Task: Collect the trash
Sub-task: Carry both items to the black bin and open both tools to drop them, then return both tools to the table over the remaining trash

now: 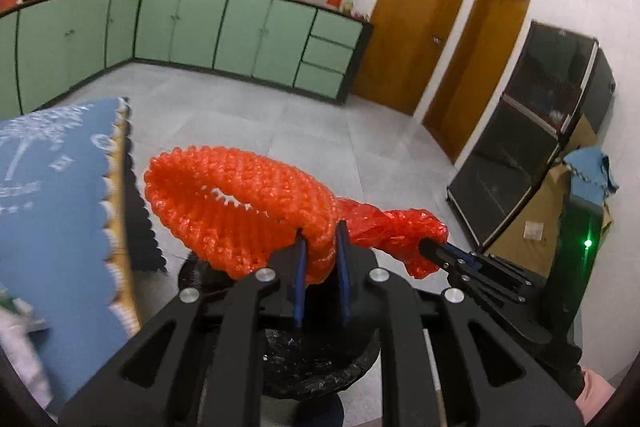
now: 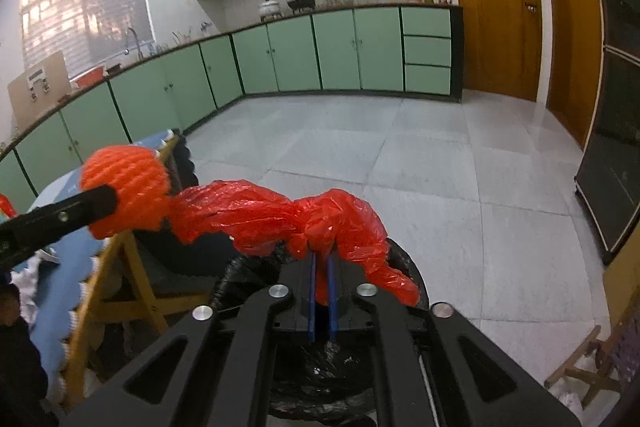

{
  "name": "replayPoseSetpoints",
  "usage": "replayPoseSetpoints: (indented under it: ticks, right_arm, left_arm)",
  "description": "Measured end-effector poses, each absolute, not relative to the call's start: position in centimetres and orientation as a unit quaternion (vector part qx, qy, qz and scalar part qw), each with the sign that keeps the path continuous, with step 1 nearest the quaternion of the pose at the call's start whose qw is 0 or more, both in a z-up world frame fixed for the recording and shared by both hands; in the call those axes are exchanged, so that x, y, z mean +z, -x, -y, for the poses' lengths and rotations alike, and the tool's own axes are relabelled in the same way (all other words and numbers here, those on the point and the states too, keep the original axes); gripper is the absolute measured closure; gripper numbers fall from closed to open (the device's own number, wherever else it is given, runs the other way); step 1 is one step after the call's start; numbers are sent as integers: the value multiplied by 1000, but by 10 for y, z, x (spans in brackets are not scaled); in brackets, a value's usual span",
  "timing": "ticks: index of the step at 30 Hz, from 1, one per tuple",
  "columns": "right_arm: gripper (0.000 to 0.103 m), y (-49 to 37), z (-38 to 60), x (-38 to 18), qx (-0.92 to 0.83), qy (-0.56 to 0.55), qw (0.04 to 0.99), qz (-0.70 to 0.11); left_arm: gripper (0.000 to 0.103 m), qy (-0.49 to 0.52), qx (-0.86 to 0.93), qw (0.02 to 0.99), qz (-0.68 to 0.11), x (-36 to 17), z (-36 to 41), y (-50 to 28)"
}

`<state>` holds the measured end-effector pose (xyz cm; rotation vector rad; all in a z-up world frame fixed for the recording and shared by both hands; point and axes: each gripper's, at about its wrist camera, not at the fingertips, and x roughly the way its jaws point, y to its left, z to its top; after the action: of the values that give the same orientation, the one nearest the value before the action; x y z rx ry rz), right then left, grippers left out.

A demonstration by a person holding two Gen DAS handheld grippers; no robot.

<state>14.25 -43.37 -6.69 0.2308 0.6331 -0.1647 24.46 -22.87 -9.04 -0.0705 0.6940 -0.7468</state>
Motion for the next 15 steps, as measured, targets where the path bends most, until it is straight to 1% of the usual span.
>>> replayPoseSetpoints:
  ticks: [1,2,3,5,6,8,10,13,15]
  right_arm:
    - [93,-146,436,-70,-78,-116,939,-315]
    - [91,-150,440,-74,-75,-120,937,-319]
    - [89,-152,443,-76,-73,-122,936,-321]
    - [77,-157,451,-83,-72,-129,932,-330]
    - [75,-159,454,-84,-71,-132,931,-333]
    - [75,-156,462,-87,-73,-135,930,-332]
    - [75,-153,465,-84,-76,-136,931,-329]
    - [74,-148,473,-78,-82,-139,933,-321]
    - [74,-143,472,-70,-86,-139,936,-312]
  left_arm:
    - [87,32,-363,867,-339,-97,232,-249]
    - [82,31,-365,864,-345,-102,236,-250]
    - [73,28,-367,860,-353,-110,243,-256]
    - [64,27,-369,855,-363,-118,245,-263]
    - [62,26,-368,853,-370,-122,248,-268]
    - [62,32,-366,848,-381,-124,251,-273]
    - [57,43,-371,843,-386,-121,250,-275]
    - [53,46,-373,847,-377,-110,246,-272]
    - [53,45,-373,850,-368,-100,245,-267]
